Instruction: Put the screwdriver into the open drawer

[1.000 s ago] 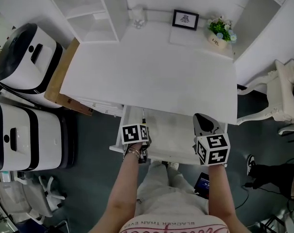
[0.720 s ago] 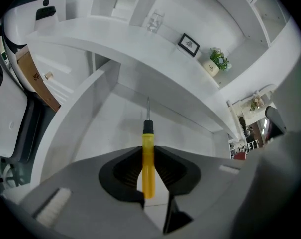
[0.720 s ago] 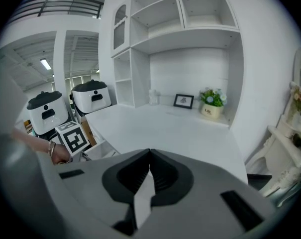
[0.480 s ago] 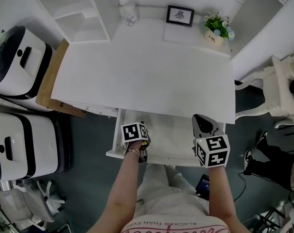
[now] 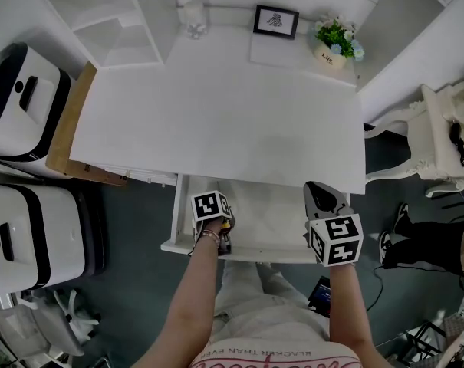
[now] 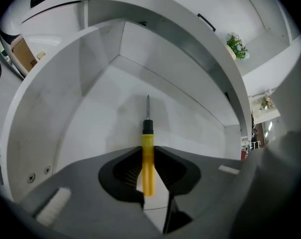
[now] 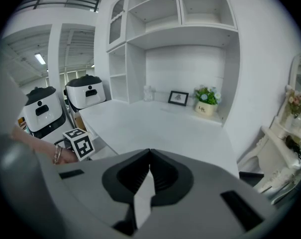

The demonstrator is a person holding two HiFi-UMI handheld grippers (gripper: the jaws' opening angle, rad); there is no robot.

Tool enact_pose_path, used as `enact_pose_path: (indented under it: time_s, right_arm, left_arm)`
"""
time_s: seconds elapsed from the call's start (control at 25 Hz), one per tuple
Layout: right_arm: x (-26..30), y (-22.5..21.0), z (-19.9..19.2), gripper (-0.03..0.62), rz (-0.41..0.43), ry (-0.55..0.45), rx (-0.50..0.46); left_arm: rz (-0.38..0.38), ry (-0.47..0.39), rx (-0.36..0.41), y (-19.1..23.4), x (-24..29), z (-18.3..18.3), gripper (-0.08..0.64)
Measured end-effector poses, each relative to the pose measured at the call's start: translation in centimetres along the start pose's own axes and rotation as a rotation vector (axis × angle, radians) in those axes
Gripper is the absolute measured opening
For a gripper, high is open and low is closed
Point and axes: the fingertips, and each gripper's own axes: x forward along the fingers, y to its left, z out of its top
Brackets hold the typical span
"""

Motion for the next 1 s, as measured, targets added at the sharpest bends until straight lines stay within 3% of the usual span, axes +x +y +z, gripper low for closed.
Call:
enact_pose_path:
  time_s: [0.44,0.68,1.0]
  right_arm:
    - [-0.1,0.3,0.0,0.008,0.012,0.000,-0.005]
    - [-0.5,0.6,0.3,0.008,0.020,-0.009,-0.012]
    - [-1.2,1.6,1.5,0.008,0.038,-0.046,-0.030]
  left_arm:
    - [-0.015,-0.002,-0.013,0.1,0.1,-0.4,0.085]
    - [-0.081,-0.026,-0.020,-1.1,-1.0,-0.1,0.244]
    - [-0.084,-0.093,-0.011,-1.4,-3.3,0.8,0.252]
